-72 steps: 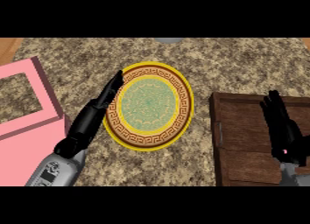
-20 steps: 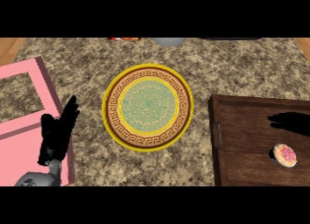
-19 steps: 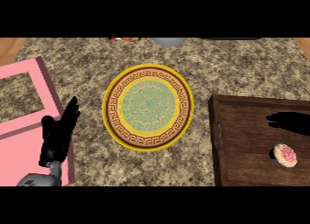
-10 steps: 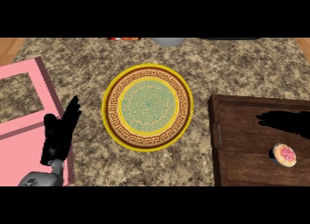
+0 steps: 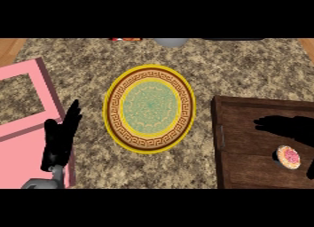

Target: Pick the cupcake from the tray and place it in the plate

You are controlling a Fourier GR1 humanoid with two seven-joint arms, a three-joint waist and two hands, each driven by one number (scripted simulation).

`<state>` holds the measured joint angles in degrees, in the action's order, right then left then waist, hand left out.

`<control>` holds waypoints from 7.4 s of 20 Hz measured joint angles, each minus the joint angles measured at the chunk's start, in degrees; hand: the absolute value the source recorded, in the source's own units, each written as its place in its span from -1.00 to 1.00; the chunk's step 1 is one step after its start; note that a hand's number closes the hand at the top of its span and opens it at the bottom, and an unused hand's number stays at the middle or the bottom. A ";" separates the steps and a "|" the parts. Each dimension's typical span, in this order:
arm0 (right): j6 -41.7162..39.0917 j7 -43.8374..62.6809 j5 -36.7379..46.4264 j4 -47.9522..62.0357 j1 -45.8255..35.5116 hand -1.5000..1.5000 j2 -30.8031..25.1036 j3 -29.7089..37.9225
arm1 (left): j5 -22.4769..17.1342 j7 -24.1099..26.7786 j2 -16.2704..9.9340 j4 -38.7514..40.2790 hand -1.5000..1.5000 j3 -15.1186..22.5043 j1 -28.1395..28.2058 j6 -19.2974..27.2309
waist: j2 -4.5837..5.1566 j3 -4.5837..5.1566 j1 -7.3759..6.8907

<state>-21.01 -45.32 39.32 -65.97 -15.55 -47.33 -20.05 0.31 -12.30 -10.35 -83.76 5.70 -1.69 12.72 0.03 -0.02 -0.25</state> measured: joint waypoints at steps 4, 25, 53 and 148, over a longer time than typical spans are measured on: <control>2.69 -2.48 2.29 0.63 0.96 1.00 0.83 0.33 | 0.06 -0.09 0.10 0.69 0.00 -0.99 -0.63 -0.82 | -0.01 0.01 0.08; 12.45 34.25 10.86 -10.06 -5.56 1.00 34.76 -0.70 | 1.72 -0.48 1.39 0.21 0.00 -0.82 -0.41 -2.24 | -1.28 1.01 -1.29; 42.44 102.02 9.83 4.90 -41.53 1.00 47.13 -21.83 | 2.66 0.82 2.93 1.94 0.00 -1.03 -1.88 -2.35 | 0.27 0.08 -2.07; 42.53 29.79 -26.84 19.76 -14.38 -1.00 40.46 17.78 | 6.89 -1.39 6.18 -1.97 0.00 -6.34 0.21 -5.79 | -0.09 0.03 -0.02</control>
